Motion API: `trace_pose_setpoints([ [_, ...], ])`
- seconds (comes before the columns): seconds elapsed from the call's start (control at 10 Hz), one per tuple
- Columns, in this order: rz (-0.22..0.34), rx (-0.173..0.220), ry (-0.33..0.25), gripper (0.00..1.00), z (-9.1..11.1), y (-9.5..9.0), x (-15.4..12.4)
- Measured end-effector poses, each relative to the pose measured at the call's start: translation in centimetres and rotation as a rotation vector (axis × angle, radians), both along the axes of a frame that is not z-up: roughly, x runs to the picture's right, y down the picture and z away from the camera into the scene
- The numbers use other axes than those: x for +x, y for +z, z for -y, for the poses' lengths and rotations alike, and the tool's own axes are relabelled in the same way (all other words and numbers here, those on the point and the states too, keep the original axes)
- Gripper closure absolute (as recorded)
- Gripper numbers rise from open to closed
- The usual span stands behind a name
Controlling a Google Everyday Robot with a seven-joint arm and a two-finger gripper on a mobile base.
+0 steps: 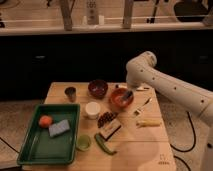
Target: Wipe red bowl with towel
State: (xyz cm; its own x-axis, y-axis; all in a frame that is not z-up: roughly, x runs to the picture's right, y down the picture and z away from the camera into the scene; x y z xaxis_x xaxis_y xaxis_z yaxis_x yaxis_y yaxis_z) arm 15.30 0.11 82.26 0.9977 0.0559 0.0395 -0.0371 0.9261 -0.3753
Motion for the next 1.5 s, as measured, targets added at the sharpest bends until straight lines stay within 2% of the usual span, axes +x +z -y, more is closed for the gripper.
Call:
trace_pose_setpoints([
  [0.3,0.057,-0.061,-0.036,0.96,-1.3,2.1,-2.0],
  [0.6,0.066,-0.110,-0.042,0.96,-2.8,4.5,-2.3],
  [0.9,0.046,-0.122,-0.016,0.96,-2.5,6.3,-0.9],
  [1.2,0.048,-0.116,-0.015,0.96,-1.0,8.2,-0.5],
  [1.4,0.081,-0.105,-0.028,0.96,-0.4,8.3,-1.3],
  [1.5,0.119,-0.098,-0.048,0.96,-0.1,8.1,-2.9],
])
